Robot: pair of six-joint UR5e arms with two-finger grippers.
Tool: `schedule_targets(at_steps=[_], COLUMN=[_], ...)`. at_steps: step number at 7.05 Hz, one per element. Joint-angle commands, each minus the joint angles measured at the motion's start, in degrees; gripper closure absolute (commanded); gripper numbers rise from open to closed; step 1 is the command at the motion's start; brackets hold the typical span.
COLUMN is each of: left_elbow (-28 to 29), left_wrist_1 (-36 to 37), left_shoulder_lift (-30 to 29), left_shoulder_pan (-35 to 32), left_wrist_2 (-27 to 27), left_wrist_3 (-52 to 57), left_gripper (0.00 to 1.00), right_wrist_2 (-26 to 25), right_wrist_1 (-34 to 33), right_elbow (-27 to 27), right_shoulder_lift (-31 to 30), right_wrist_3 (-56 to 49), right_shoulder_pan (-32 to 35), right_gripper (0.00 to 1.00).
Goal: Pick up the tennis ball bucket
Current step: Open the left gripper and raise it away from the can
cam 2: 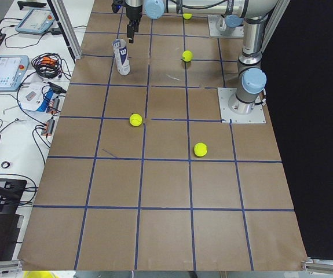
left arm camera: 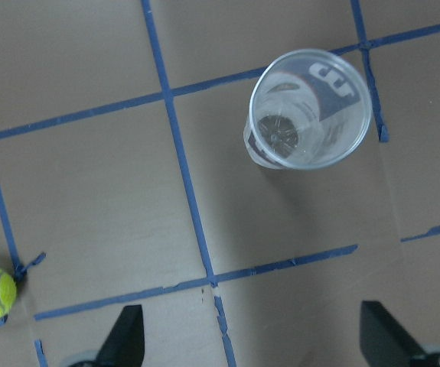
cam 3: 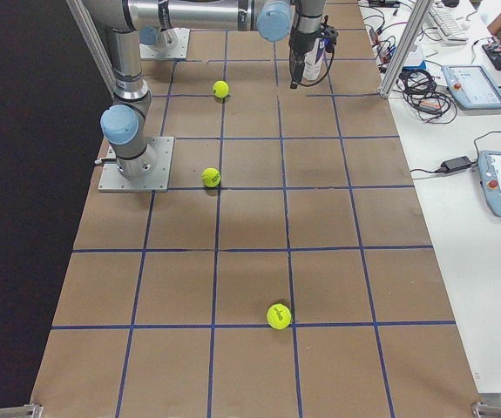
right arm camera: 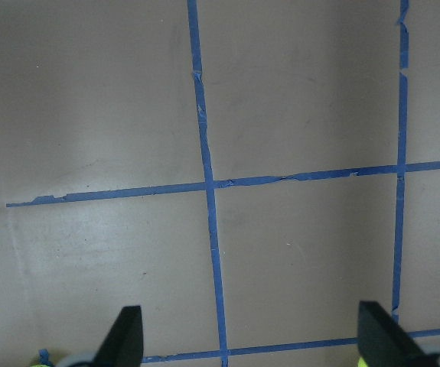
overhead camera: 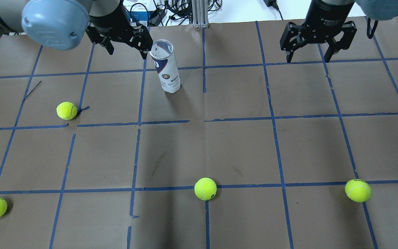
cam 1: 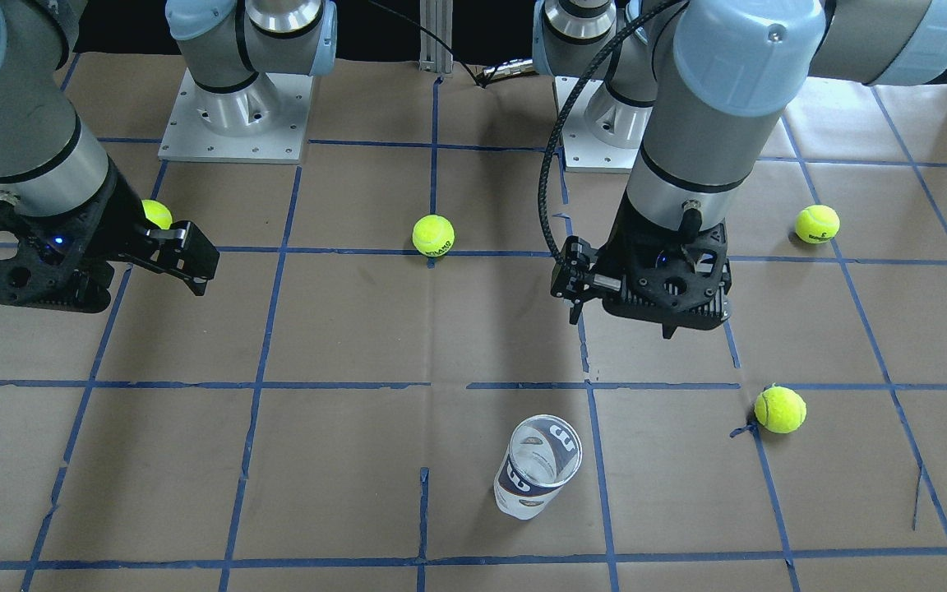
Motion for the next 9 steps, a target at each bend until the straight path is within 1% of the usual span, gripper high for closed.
schedule_targets(at_steps=[1,2,4,6,8,9], left_elbow=[-3.62,-3.19,0.32,-1.16,-2.39,-2.65], left_wrist_1=[-4.29,-9.09,-14.65,-14.15,-9.33,-9.31], left_shoulder_lift=[4.62,5.15,5.34,5.51,5.69,6.56], left_shoulder_pan=[0.49,0.4,0.93,1.1,1.98,3.29], left_wrist_2=[-0.1,0.07,0.34,-0.1,-0.1,-0.1], left_wrist_3=[-6.77,-6.97,-6.71,-6.88,-7.06,-6.01], left_gripper=[0.01,0.0,0.0,0.0,0.01,0.06], right_wrist_2=[-0.05,-0.05,-0.05,-0.05,0.04,0.04], right_wrist_1=[0.0,0.0,0.0,0.0,0.0,0.0], right_elbow=[0.08,-0.01,-0.01,0.08,-0.01,-0.1], right_shoulder_lift=[0.0,0.0,0.0,0.0,0.0,0.0], right_wrist_3=[0.0,0.0,0.0,0.0,0.0,0.08], right_shoulder_pan=[-0.03,0.06,-0.03,-0.03,0.06,0.15], right_gripper=[0.0,0.0,0.0,0.0,0.0,0.0])
